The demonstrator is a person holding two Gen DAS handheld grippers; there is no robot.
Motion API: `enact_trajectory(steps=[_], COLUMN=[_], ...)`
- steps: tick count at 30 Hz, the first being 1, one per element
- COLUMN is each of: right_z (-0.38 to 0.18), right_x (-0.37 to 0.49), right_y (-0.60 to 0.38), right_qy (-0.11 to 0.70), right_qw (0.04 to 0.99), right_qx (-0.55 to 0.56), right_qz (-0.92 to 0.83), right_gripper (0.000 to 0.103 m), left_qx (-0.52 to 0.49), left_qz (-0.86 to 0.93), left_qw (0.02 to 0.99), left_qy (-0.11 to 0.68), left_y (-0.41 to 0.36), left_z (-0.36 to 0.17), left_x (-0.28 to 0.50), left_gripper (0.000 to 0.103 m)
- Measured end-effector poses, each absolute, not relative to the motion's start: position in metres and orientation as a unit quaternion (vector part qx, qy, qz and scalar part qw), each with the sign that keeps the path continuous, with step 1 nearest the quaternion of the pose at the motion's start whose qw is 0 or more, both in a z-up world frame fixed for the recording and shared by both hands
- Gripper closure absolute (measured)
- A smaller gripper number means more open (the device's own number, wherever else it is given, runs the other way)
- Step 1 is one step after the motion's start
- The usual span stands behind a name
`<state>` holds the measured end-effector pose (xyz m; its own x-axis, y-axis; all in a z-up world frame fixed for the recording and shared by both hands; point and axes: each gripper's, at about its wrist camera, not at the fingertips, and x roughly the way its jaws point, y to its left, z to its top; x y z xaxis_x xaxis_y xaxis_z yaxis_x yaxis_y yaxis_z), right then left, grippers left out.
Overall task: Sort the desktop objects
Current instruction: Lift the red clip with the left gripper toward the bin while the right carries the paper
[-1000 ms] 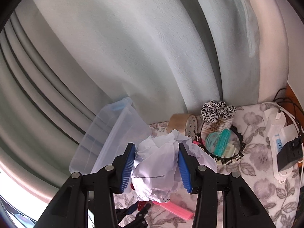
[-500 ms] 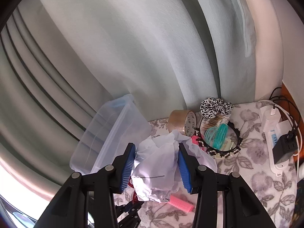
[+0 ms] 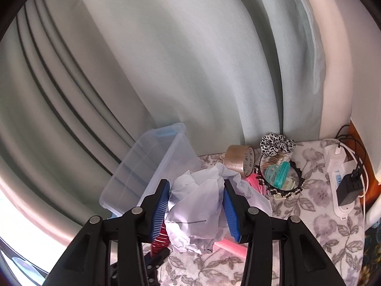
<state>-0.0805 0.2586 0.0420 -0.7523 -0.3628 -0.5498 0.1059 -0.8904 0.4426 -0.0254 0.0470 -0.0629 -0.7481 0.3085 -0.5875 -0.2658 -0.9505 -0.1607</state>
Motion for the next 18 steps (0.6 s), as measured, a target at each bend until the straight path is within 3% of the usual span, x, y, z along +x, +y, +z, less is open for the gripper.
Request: enact_trajectory(steps=[18], right_z=[0.082], right_x=[-0.091], right_y=[0.179], right_qy=[-0.136], right_qw=[0.183], right_qx=[0.303], right_qz=[-0.925], right_gripper=[0.056], left_qx=[-0.235], left_qz=[0.965], left_qw=[0.101], left_qy=[-0.065], left_y=[-0.022], left_z=[0.013], left_x=[-0.016], left_gripper=[0.094])
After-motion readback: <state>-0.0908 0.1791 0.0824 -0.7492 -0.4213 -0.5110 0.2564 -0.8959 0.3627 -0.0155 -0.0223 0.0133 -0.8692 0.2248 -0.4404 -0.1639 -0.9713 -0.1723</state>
